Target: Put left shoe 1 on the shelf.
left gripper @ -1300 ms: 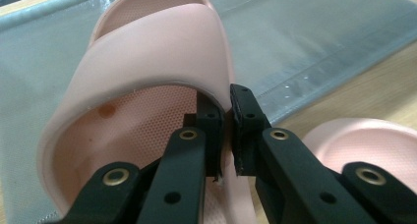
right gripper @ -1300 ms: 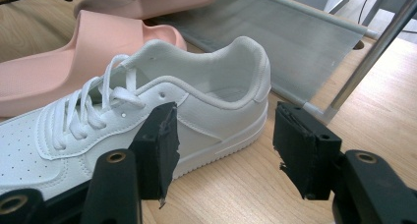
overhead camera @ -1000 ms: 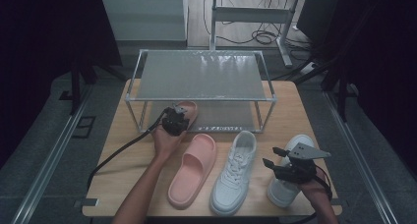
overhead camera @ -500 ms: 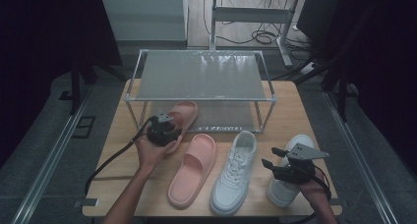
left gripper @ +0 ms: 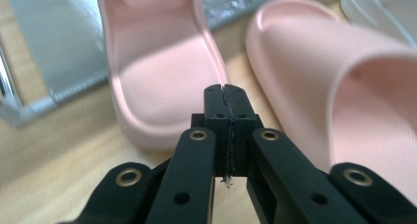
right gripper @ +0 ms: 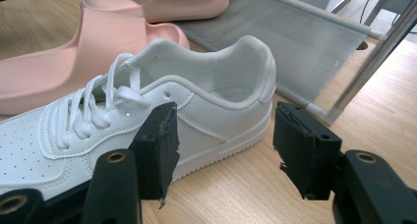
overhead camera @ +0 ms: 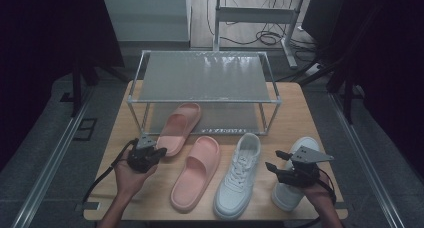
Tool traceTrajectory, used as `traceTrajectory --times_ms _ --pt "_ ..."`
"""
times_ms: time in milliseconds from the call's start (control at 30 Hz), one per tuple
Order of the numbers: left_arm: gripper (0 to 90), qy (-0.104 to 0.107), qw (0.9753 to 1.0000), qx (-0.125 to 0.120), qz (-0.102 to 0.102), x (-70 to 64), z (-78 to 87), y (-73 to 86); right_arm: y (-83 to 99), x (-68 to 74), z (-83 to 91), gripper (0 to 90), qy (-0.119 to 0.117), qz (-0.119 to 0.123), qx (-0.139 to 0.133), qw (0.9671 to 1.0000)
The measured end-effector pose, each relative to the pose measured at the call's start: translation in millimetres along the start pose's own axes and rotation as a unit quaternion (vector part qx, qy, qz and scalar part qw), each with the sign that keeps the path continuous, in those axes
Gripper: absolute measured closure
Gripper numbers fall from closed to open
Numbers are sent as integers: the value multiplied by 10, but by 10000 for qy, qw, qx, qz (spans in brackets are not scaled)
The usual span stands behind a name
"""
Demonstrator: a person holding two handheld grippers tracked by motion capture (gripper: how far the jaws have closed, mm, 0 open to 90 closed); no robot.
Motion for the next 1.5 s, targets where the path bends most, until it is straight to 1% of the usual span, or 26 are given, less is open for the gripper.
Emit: traceTrajectory --times_ms 100,133,233,400,467,600,933,1133,1233,1267,1333,1433,1467,1500 --pt "900 20 10000 70 -11 12 11 83 -4 4 -1 431 -4 4 -10 10000" --pt "900 -18 10000 90 -33 18 12 103 -5 6 -3 431 -9 4 -8 10000" --pt "900 6 9999 122 -1 34 8 143 -3 10 -8 430 -16 19 3 10000" --pt "900 3 9998 198 3 53 -8 175 0 6 -8 431 -15 16 2 10000" --pt "900 -2 9997 245 -21 59 -29 185 4 0 -6 431 -9 0 6 10000" --pt "900 -36 9995 319 -7 75 -90 196 4 0 -9 431 -13 10 4 10000" --pt "900 14 9991 408 75 113 -242 136 13 24 -44 431 -57 19 46 10000" --pt "900 124 9987 477 157 121 -312 100 13 19 -40 431 -49 11 42 10000" --pt "900 152 9987 441 200 119 -339 77 9 18 -33 431 -40 23 31 10000" --pt "900 162 9987 435 202 117 -345 67 7 20 -32 431 -42 30 31 10000" --pt "900 88 9989 439 120 106 -357 44 7 20 -33 431 -38 32 32 10000" --pt "900 106 9989 455 39 69 -391 0 10 22 -38 431 -41 25 45 10000" --pt "900 103 9989 453 25 60 -405 -14 10 22 -38 431 -40 27 46 10000" --pt "900 168 9988 443 81 54 -416 -27 10 22 -38 431 -40 28 44 10000"
Point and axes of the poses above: each handheld gripper's, and its own axes: z roughly backward along the jaws, y roughly out of its underside, x roughly to its left, the point moved 5 cm from there along -z, roughly forward along the jaws, and after that the axes turned 8 degrees about z, right-handed, at the moved point
